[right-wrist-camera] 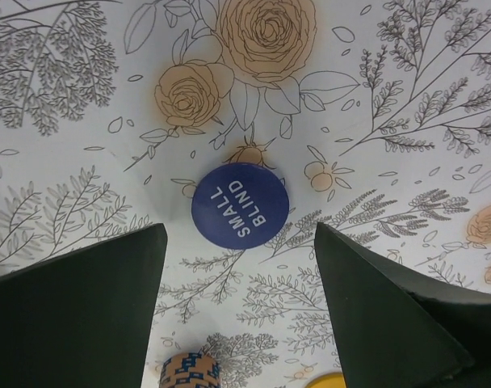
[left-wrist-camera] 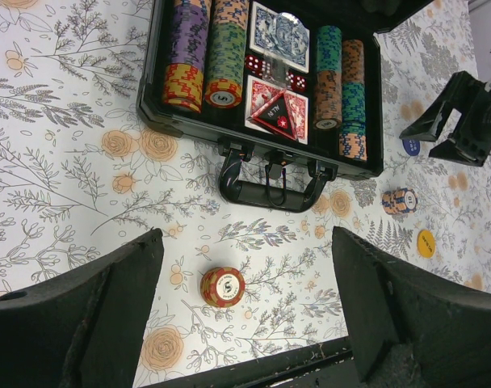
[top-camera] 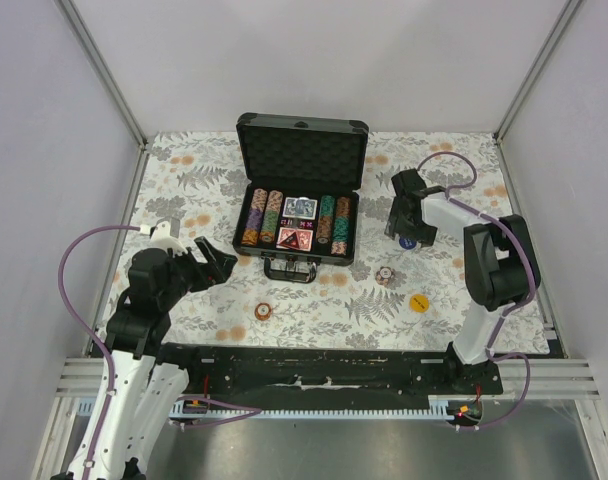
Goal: Pack up texas hold em set
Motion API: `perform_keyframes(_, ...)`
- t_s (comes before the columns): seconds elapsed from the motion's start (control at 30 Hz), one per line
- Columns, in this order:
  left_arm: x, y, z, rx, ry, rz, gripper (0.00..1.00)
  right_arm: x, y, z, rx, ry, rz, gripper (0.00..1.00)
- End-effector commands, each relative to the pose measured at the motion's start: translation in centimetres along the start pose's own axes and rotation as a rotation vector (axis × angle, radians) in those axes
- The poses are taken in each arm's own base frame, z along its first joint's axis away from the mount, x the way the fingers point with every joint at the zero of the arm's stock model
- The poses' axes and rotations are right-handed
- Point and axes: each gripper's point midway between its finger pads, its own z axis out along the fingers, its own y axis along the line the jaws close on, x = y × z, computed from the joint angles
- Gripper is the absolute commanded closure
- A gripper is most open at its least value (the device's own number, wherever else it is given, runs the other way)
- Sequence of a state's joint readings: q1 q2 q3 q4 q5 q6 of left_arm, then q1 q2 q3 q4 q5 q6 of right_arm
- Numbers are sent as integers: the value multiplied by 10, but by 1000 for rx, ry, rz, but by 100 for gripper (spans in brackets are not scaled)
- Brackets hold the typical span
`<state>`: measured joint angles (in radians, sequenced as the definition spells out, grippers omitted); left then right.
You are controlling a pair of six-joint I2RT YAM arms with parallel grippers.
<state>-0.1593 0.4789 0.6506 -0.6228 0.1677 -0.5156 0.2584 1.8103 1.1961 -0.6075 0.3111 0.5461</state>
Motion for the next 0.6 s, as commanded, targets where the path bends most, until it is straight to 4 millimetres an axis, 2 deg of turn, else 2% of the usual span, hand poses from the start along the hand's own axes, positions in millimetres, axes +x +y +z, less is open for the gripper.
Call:
perform_keyframes(0.0,-4,-7,-2,28,-15,-13,10,2,2,13,-16,19,41,18)
perform_keyframes(0.17,-5,-7,-1,28,-15,-13,10,8,0,23,-10,49,52,20)
perform_keyframes(0.33,-5,-7,-2,29,-18,-11,10,10,-1,31,-20,81,79,27)
perform_keyframes(0.57,-5,-8,-2,31,-18,-10,10,14,-5,37,-30,114,104,32)
